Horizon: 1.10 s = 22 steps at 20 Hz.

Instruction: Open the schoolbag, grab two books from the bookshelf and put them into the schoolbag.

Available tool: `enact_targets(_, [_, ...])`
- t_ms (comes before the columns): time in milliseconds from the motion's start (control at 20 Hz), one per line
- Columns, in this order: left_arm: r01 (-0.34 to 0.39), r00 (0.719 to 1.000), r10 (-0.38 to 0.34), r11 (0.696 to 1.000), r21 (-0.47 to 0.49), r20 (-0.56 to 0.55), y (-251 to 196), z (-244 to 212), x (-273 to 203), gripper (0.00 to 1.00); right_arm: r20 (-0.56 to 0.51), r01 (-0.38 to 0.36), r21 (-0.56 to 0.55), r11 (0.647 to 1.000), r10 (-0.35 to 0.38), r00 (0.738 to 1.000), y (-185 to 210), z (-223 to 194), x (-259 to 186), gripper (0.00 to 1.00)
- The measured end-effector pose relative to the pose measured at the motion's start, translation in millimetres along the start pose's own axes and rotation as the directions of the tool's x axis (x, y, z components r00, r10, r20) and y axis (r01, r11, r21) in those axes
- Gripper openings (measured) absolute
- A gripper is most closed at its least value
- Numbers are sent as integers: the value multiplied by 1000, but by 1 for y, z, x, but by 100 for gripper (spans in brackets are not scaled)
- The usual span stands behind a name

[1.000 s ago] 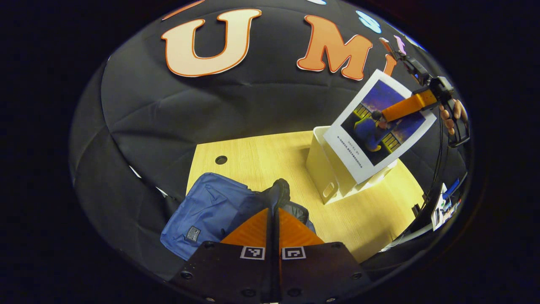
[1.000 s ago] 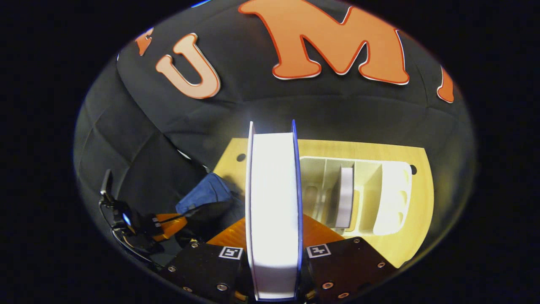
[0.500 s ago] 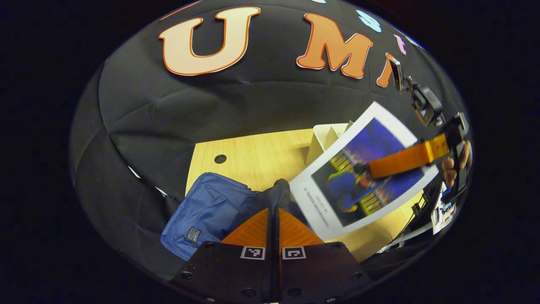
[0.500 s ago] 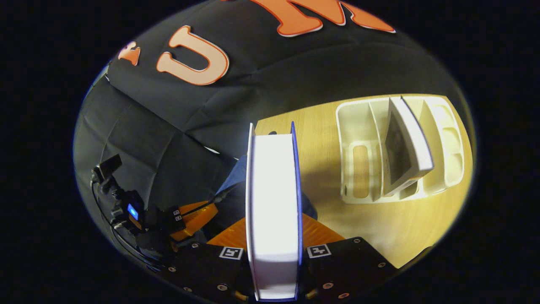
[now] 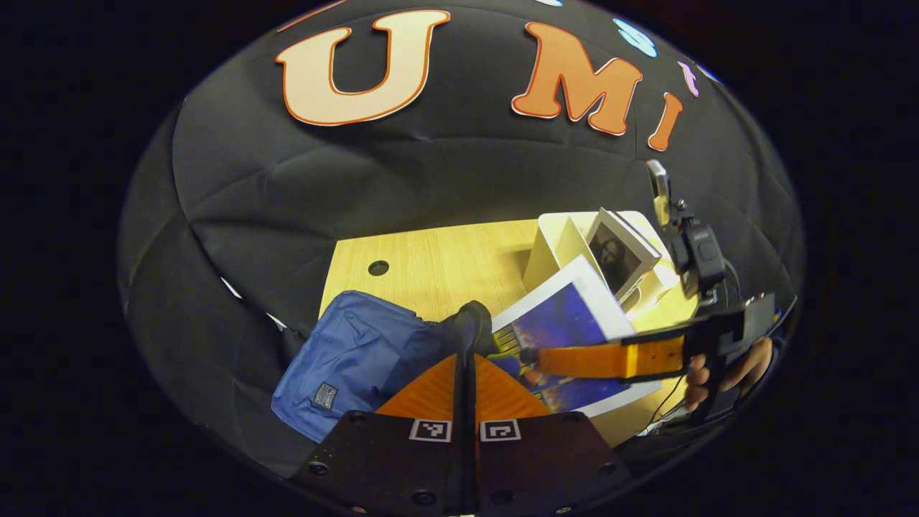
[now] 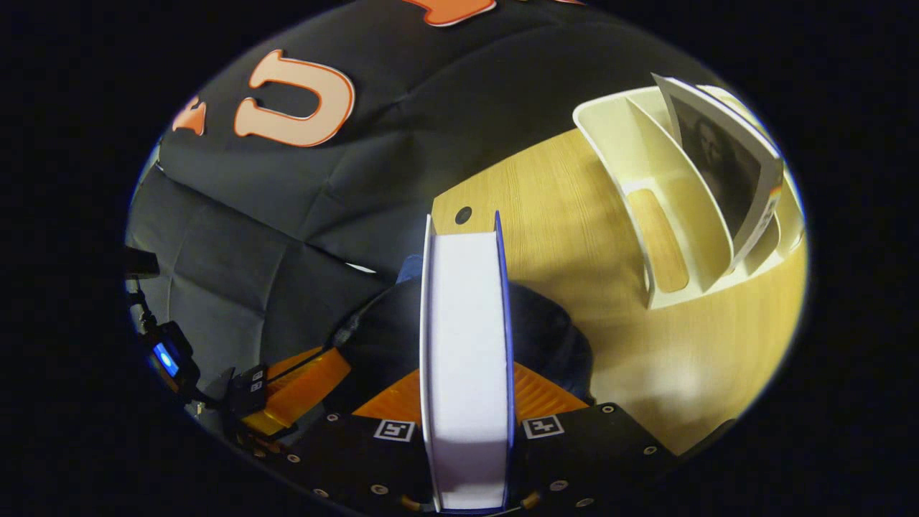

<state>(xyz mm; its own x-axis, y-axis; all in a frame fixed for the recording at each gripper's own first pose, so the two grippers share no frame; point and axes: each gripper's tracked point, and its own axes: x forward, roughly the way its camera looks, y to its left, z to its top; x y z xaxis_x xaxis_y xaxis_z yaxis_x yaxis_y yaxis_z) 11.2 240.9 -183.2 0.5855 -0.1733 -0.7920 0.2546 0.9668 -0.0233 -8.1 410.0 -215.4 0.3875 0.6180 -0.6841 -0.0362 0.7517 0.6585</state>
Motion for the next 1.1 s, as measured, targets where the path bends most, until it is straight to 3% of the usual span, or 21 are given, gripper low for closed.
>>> enact_targets(500, [46, 997, -43, 998, 38, -69, -23, -5, -1, 0, -11, -77, 163, 984, 80, 997, 0, -37, 75, 40])
enact_targets(1100, [77, 993, -73, 996, 40, -96, -37, -5, -9, 0, 12, -156, 214, 964, 157, 988, 9, -41, 110, 40])
